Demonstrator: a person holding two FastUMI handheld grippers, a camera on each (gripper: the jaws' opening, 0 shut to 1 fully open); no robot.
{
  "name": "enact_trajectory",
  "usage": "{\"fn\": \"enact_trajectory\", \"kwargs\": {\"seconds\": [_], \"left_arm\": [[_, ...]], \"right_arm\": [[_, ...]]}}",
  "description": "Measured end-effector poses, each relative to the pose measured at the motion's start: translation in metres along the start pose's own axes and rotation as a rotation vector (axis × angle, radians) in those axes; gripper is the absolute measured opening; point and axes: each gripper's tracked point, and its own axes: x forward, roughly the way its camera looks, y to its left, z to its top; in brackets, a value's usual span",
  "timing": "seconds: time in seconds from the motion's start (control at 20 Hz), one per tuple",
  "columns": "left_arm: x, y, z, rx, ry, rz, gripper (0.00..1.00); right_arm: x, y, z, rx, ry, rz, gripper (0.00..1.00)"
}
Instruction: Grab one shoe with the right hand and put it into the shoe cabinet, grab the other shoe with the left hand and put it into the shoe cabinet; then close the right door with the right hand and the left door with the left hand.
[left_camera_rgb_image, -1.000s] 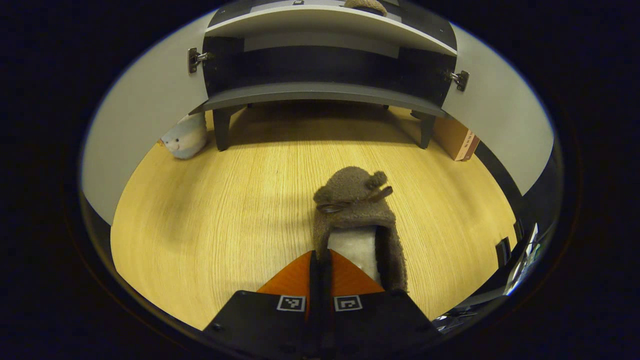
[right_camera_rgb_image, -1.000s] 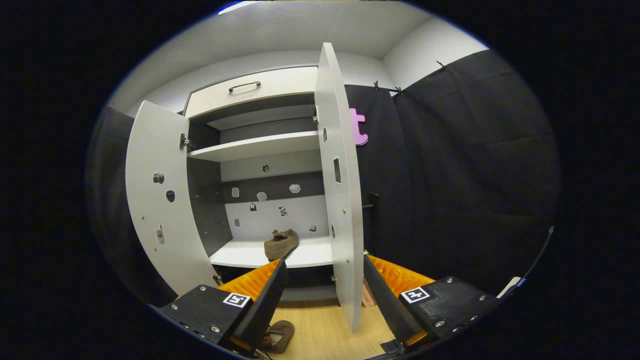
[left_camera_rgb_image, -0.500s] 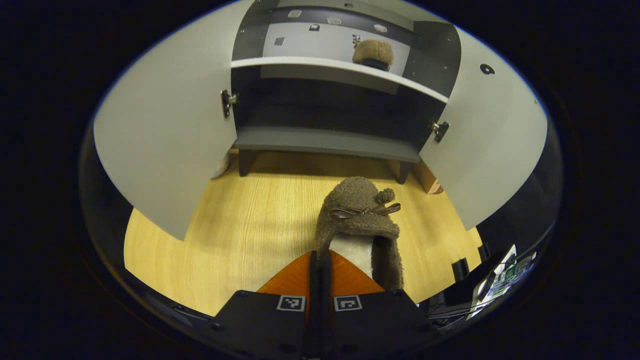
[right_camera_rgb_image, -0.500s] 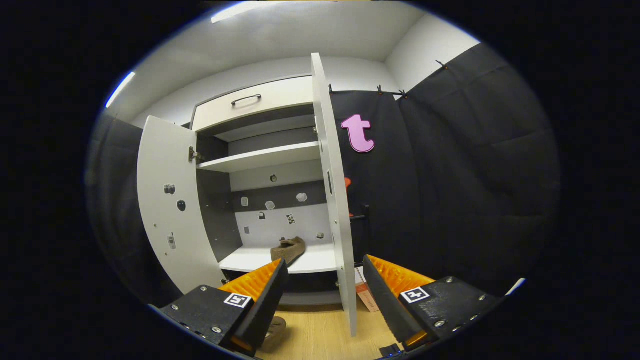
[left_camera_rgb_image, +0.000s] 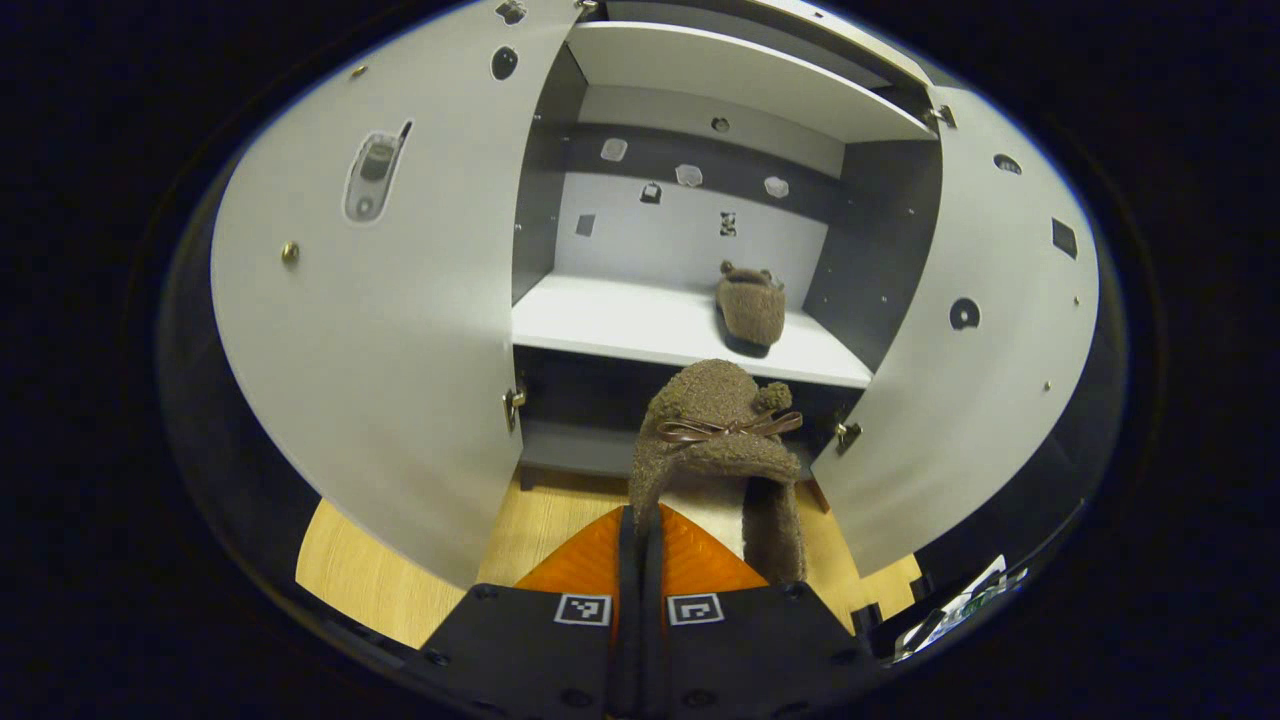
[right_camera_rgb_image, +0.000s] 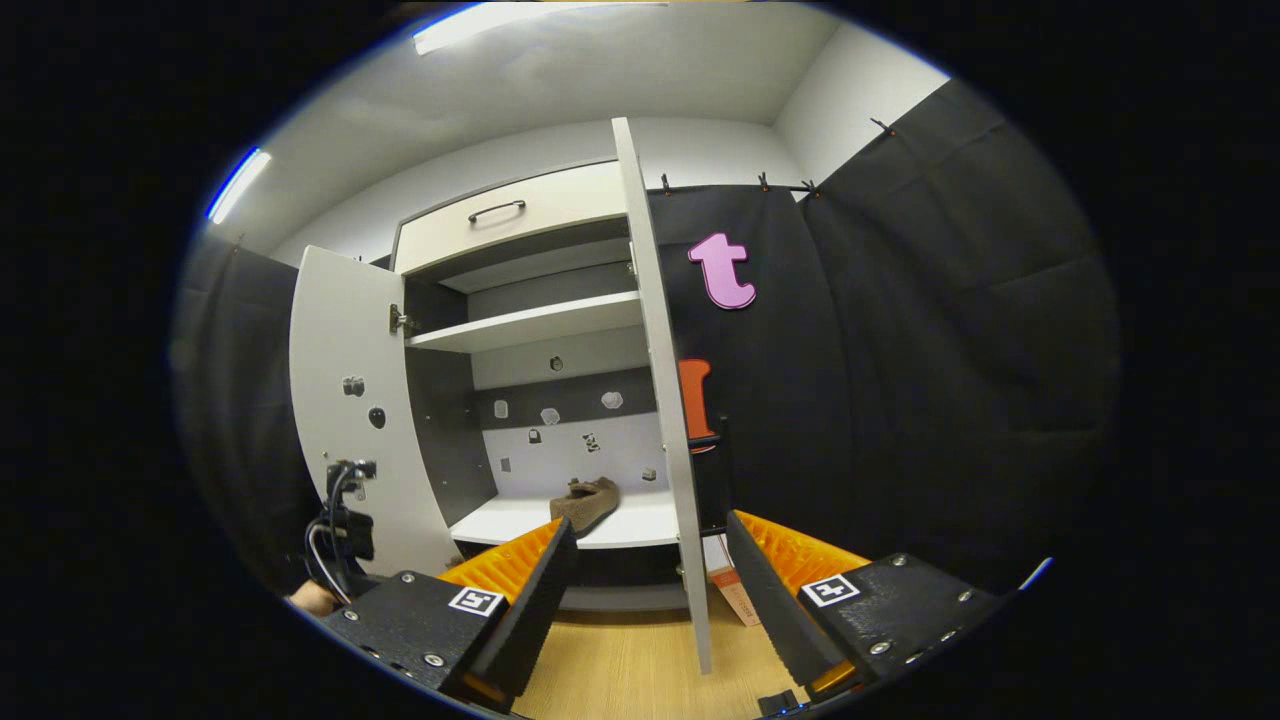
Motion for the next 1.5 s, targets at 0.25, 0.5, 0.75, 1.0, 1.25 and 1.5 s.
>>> {"fn": "enact_trajectory", "kwargs": {"seconds": [0.25, 0.5, 0.75, 1.0, 1.25, 1.5], "left_arm": [[0.026, 0.002, 0.08, 0.008, -0.092, 0.024, 0.06], [0.073, 0.005, 0.146, 0.013, -0.14, 0.058, 0.06], [0.134, 0.011, 0.18, -0.039, -0.117, 0.071, 0.06], [0.192, 0.011, 0.193, -0.058, -0.064, 0.067, 0.06], [0.249, 0.016, 0.184, -0.052, 0.013, 0.088, 0.06], [0.277, 0.012, 0.165, -0.039, 0.087, 0.093, 0.08]], "right_arm": [[-0.014, -0.024, 0.009, 0.015, -0.022, -0.052, 0.93], [-0.02, -0.051, 0.017, 0.025, -0.043, -0.13, 0.92], [-0.02, -0.072, 0.019, 0.033, -0.054, -0.206, 0.93], [-0.014, -0.089, 0.016, 0.042, -0.047, -0.275, 0.93], [-0.006, -0.1, 0.01, 0.06, -0.029, -0.323, 0.93], [0.002, -0.106, 0.005, 0.06, -0.01, -0.351, 0.93]]}}
